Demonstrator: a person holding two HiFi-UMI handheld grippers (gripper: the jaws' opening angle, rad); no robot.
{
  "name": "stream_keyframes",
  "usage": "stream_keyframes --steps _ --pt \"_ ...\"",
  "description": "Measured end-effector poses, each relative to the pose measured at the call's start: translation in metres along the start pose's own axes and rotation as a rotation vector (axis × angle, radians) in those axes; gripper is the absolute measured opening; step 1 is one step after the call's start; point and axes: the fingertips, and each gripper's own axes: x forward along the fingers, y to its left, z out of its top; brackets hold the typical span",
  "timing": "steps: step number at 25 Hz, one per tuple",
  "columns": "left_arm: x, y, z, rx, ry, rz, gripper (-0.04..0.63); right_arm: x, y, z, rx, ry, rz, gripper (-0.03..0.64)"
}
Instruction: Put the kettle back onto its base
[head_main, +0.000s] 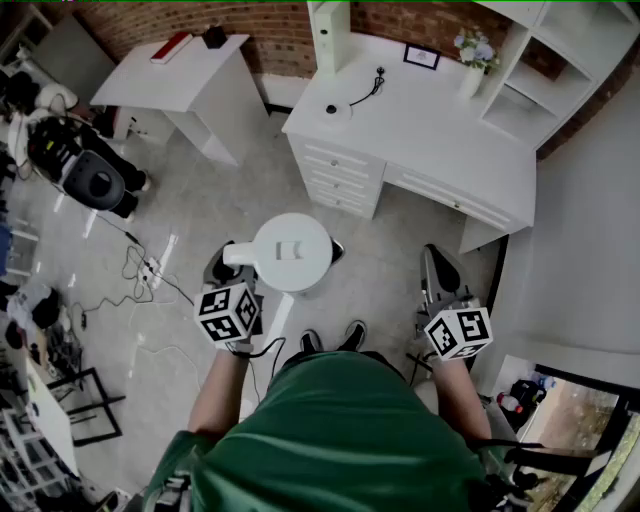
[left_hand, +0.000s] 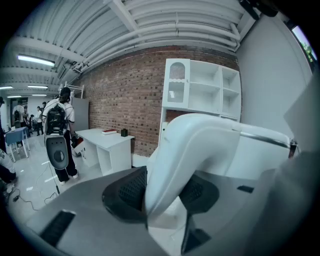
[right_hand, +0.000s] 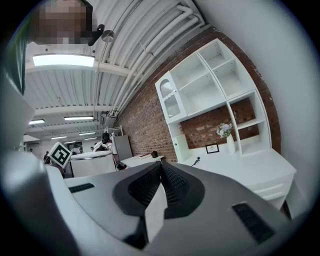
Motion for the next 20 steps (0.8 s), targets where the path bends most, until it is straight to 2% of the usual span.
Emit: stream_keyframes --steps 4,8,16,20 --pt "0.001 0.018 0.014 -0.036 -0.045 0.007 0.179 0.008 0.015 0.008 -0.021 -0.036 -0.009 0.021" --pt "-0.004 0.042 0.010 -0.084 -0.041 0.022 0.179 0.012 0.030 0.005 -0.037 -0.036 -0.014 0.021" --pt "-0.019 0.070 0.002 -0.096 -0.031 0.038 0.179 0.013 0.052 0.006 -0.054 -0.043 -0.016 0.021" --pt "-0.020 0.073 0.003 -0.093 -0.033 0.052 0.179 0.016 0.054 0.010 -0.101 -0.050 -0.005 0.021"
